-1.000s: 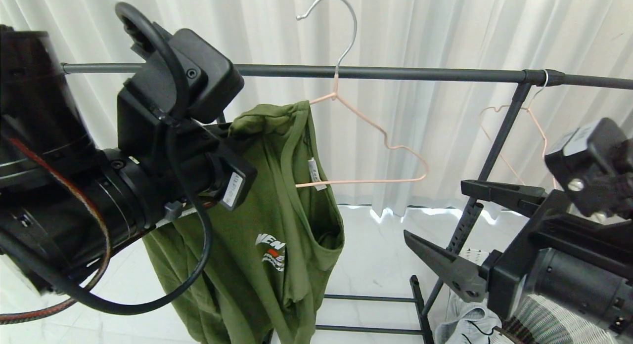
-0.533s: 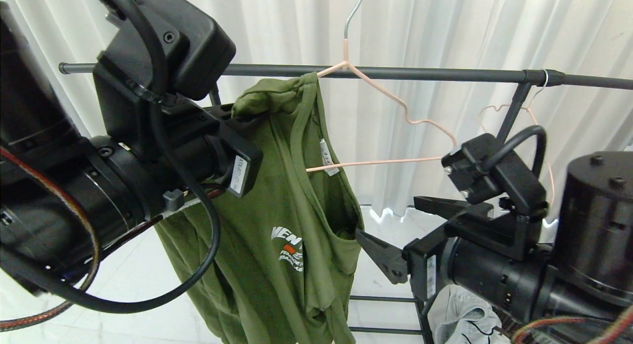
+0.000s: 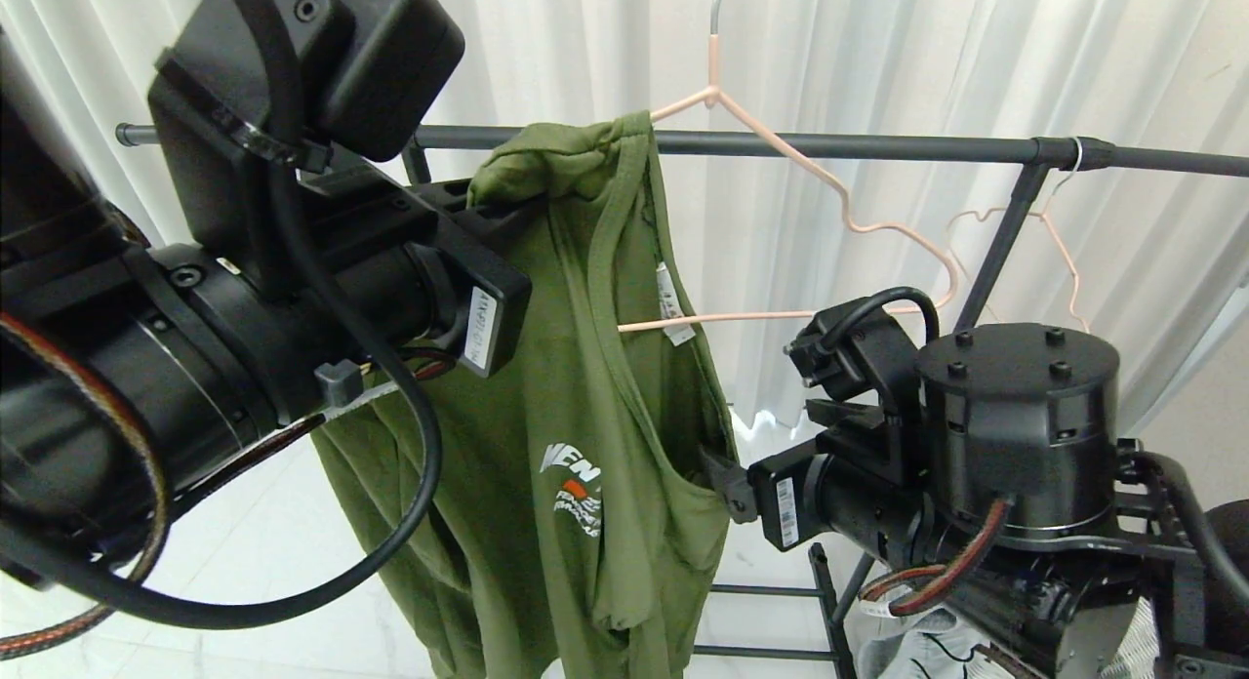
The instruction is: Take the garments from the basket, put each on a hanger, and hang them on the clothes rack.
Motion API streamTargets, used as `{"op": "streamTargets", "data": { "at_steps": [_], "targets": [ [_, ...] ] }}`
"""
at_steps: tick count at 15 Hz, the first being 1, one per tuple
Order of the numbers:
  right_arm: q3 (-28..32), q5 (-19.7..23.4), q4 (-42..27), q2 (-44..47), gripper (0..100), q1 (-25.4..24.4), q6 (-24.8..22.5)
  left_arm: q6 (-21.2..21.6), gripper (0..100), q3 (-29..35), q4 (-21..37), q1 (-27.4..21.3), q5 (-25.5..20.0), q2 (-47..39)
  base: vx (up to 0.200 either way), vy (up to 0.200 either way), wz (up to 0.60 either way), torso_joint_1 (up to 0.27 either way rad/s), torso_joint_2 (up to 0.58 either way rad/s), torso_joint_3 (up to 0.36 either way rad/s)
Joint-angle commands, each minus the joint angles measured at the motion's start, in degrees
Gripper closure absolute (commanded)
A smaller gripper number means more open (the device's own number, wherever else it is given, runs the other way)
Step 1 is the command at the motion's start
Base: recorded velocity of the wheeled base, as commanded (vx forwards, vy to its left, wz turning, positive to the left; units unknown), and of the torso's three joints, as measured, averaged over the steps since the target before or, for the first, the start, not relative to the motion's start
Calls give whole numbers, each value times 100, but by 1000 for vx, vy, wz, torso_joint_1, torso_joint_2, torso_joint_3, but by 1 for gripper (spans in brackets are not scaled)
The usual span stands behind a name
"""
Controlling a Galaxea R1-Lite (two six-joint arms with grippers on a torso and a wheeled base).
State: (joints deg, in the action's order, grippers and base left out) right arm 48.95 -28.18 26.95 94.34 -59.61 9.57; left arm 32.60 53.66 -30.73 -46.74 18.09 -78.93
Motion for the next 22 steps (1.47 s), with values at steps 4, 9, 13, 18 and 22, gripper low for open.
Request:
{"op": "streamTargets", "data": {
  "at_steps": [4, 9, 13, 18, 22],
  "targets": [
    [-307, -390, 3, -153, 0, 617, -52, 19, 100, -31, 6, 130, 283, -17, 0, 0, 0, 0, 0, 0],
    [-509, -390, 12, -593, 0, 1830, -553, 36, 100, -137, 6, 244, 432, 10, 0, 0, 0, 0, 0, 0],
    [-491, -135, 29, -821, 0, 2243, -605, 63, 100, -480, -3, 253, 432, 98, 0, 0, 0, 0, 0, 0],
    [-482, -100, 29, -1050, 0, 2305, -605, 168, 100, -778, -3, 499, 432, 141, 0, 0, 0, 0, 0, 0],
    [-474, 226, 29, -1234, 0, 2604, -781, 194, 100, -963, -3, 587, 432, 177, 0, 0, 0, 0, 0, 0]
  ]
}}
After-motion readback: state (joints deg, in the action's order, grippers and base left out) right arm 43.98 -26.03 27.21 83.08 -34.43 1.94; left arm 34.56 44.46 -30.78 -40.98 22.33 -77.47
